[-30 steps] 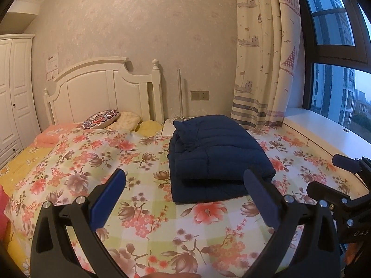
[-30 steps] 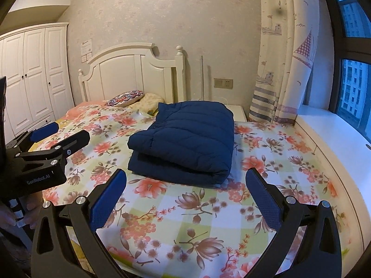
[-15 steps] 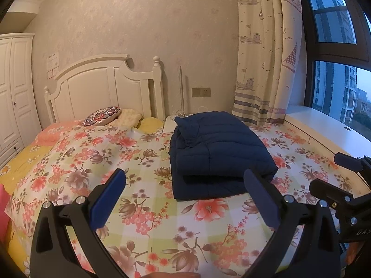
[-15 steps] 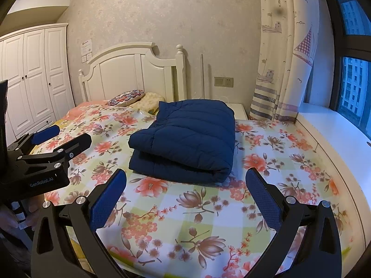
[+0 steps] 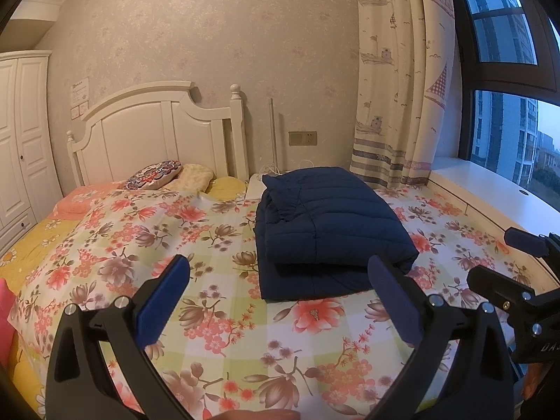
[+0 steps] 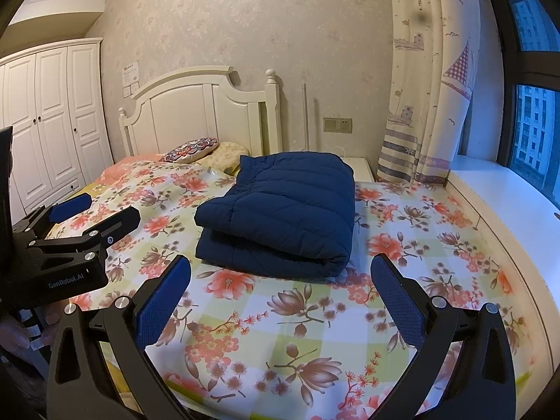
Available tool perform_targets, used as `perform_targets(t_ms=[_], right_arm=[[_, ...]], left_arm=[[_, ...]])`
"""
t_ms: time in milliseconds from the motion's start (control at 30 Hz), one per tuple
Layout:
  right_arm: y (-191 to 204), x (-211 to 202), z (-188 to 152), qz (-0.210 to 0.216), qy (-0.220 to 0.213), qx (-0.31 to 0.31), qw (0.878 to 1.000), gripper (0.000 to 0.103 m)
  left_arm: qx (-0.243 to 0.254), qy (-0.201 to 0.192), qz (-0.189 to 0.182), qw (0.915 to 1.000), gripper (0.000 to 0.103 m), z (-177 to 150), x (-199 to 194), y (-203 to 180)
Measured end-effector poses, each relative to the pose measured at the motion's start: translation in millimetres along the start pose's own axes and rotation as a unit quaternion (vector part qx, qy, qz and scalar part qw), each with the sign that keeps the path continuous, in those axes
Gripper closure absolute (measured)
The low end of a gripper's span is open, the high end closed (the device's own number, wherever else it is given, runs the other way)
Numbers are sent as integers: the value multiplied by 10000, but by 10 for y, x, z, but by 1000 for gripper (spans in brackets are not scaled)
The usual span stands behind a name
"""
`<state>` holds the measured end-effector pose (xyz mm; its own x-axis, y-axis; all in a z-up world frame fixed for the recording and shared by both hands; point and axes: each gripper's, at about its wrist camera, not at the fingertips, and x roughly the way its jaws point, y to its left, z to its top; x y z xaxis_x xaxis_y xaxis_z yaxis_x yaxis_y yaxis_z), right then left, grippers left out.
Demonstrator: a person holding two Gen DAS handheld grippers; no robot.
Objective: Fold large clothes
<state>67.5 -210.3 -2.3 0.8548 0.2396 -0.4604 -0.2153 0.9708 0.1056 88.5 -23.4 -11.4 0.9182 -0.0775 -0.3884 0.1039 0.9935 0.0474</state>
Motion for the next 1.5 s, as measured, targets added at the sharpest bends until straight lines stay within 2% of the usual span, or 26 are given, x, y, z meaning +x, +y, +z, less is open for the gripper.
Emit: perform_targets(t_ms=[1033, 1233, 1367, 1500], right_arm=[[37, 8, 9, -10, -31, 17, 10000, 4], [62, 35, -1, -14, 8, 34, 10000, 4], [63, 84, -42, -16, 74, 48, 10000, 4], [30, 202, -113, -23, 216, 91, 9997, 4]], left_arm=[[61, -75, -12, 10000, 2, -2, -42, -1], [42, 18, -132, 9999, 2, -9, -26, -2], [133, -162, 15, 9998, 2, -41, -25, -28], [93, 108, -93, 9999, 2, -84, 141, 16]])
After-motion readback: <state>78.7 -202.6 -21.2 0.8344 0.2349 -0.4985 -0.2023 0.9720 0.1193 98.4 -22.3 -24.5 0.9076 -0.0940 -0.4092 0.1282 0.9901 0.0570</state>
